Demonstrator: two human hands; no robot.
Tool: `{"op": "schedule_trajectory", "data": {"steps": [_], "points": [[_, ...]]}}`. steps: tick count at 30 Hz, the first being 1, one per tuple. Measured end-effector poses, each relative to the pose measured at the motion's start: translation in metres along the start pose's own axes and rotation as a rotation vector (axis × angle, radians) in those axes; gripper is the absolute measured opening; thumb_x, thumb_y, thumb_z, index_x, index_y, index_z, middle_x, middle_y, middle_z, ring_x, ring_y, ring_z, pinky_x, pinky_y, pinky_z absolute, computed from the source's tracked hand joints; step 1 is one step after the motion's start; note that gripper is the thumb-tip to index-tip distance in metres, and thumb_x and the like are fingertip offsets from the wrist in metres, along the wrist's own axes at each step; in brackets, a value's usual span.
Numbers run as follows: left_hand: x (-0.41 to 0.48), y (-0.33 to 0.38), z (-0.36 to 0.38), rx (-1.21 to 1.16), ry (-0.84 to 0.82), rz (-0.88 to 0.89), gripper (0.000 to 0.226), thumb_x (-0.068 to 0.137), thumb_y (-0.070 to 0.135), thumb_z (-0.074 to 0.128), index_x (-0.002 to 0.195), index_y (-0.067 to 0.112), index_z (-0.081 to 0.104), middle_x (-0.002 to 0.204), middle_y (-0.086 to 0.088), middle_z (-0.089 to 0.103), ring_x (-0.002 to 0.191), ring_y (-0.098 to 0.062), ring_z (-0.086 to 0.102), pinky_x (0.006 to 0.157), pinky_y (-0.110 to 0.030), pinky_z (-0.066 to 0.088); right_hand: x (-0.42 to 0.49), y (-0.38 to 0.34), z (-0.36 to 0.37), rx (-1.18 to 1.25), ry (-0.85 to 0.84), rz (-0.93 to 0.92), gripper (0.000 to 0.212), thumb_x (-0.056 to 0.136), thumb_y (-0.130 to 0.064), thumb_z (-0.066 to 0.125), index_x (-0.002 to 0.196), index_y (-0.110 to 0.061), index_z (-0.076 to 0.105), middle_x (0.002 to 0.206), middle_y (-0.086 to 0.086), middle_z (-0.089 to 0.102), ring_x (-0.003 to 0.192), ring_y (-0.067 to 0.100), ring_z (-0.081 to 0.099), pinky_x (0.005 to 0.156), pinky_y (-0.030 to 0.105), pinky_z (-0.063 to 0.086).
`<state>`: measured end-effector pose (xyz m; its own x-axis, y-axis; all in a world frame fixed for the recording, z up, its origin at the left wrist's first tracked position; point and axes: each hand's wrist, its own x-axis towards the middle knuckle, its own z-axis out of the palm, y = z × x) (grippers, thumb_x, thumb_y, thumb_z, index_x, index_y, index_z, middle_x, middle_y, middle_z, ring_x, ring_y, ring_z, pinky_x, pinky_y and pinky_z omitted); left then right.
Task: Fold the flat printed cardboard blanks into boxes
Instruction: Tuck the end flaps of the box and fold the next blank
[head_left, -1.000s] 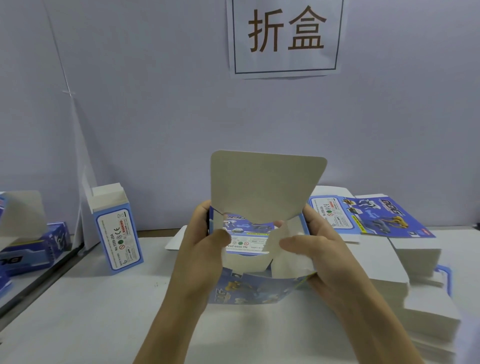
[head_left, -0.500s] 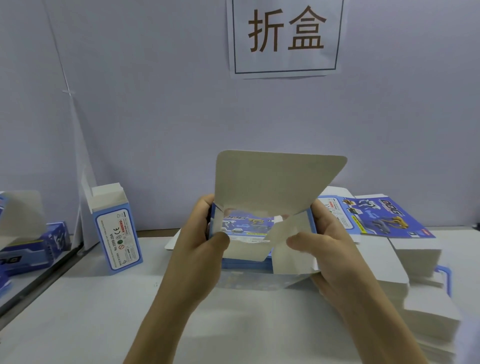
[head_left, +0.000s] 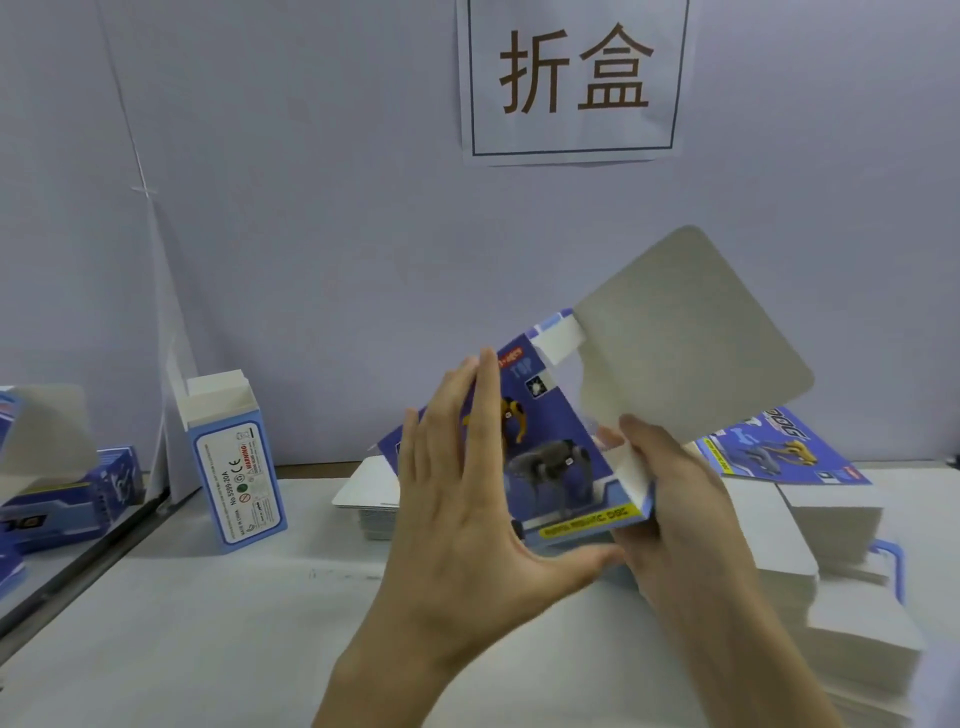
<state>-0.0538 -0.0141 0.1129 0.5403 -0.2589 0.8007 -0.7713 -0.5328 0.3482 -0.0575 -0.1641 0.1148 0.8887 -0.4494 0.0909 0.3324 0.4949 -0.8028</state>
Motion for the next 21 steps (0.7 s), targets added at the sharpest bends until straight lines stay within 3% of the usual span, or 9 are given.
{"op": "schedule_trajectory", "data": {"steps": [2,4,6,8,10,13,15,18,21], "points": [[0.001,0.002,0.002,0.045,0.023,-0.033,0.124,0.053,0.08,0.058,0.15,0.033,-0.003,0.159,-0.002,0.007,0.148,-0.023,0.011,0.111,-0.058,0.029,-0.002,-0.001,0.002,-0.041,-0.089,0.032,0.018,0.091,-0.02,0.062,0.103,-0.009,0.069,0.1,0.015,0.074,0.097,0.032,0.069,0.089,0.05,0.053],[0.002,-0.004,-0.003,0.071,0.029,-0.036,0.123,0.056,0.078,0.058,0.15,0.03,-0.005,0.16,-0.01,0.001,0.15,-0.026,0.002,0.113,-0.062,0.021,-0.004,-0.003,0.003,-0.155,-0.156,0.037,0.015,0.091,-0.02,0.063,0.1,-0.009,0.067,0.097,0.013,0.075,0.093,0.03,0.07,0.078,0.045,0.059],[0.001,-0.013,-0.014,0.062,0.033,0.002,0.12,0.062,0.079,0.056,0.15,0.031,-0.01,0.161,-0.005,-0.007,0.15,-0.022,-0.007,0.117,-0.061,0.008,-0.005,-0.004,0.002,-0.246,-0.207,0.04,0.022,0.091,-0.019,0.063,0.107,-0.003,0.063,0.1,0.017,0.074,0.09,0.033,0.071,0.07,0.04,0.06],[0.002,-0.019,-0.027,-0.036,-0.03,-0.043,0.123,0.059,0.086,0.054,0.148,0.041,-0.018,0.159,0.017,-0.018,0.147,-0.008,-0.016,0.118,-0.056,-0.001,-0.006,-0.007,0.001,-0.321,-0.248,0.027,0.025,0.092,-0.016,0.06,0.112,-0.002,0.064,0.102,0.018,0.073,0.094,0.038,0.07,0.081,0.047,0.058],[0.004,-0.023,-0.034,-0.045,-0.08,-0.088,0.128,0.051,0.091,0.054,0.145,0.047,-0.02,0.153,0.034,-0.012,0.147,-0.006,-0.009,0.118,-0.057,0.008,-0.005,-0.011,-0.003,-0.374,-0.267,0.017,0.024,0.092,-0.014,0.059,0.112,-0.002,0.064,0.102,0.019,0.073,0.095,0.04,0.069,0.088,0.052,0.055],[0.007,-0.022,-0.036,-0.038,-0.073,-0.079,0.131,0.047,0.083,0.063,0.149,0.043,-0.01,0.142,0.021,0.019,0.136,-0.004,0.027,0.11,-0.04,0.036,-0.003,-0.018,-0.009,-0.425,-0.281,-0.033,0.023,0.093,-0.016,0.058,0.113,-0.006,0.064,0.102,0.016,0.073,0.094,0.036,0.07,0.085,0.048,0.057],[0.006,-0.02,-0.033,0.014,-0.072,-0.006,0.128,0.051,0.078,0.065,0.152,0.037,-0.002,0.142,0.011,0.024,0.127,0.006,0.03,0.104,-0.026,0.039,-0.003,-0.022,-0.011,-0.414,-0.241,-0.207,0.02,0.094,-0.017,0.058,0.112,-0.013,0.065,0.101,0.007,0.075,0.091,0.025,0.072,0.074,0.037,0.061],[0.004,-0.018,-0.029,0.101,-0.105,0.055,0.125,0.056,0.074,0.065,0.154,0.029,0.004,0.149,0.007,0.021,0.133,-0.011,0.034,0.104,-0.042,0.042,-0.002,-0.026,-0.015,-0.371,-0.012,-0.553,0.025,0.09,-0.017,0.065,0.111,-0.031,0.061,0.086,-0.013,0.074,0.077,0.007,0.071,0.059,0.024,0.057],[0.003,-0.018,-0.029,0.174,-0.129,0.089,0.121,0.059,0.076,0.062,0.155,0.022,0.011,0.154,0.004,0.019,0.134,-0.021,0.035,0.106,-0.045,0.039,0.002,-0.029,-0.022,-0.538,0.034,-0.772,0.028,0.091,-0.02,0.065,0.113,-0.037,0.062,0.081,-0.03,0.069,0.075,-0.005,0.066,0.062,0.012,0.052]]}}
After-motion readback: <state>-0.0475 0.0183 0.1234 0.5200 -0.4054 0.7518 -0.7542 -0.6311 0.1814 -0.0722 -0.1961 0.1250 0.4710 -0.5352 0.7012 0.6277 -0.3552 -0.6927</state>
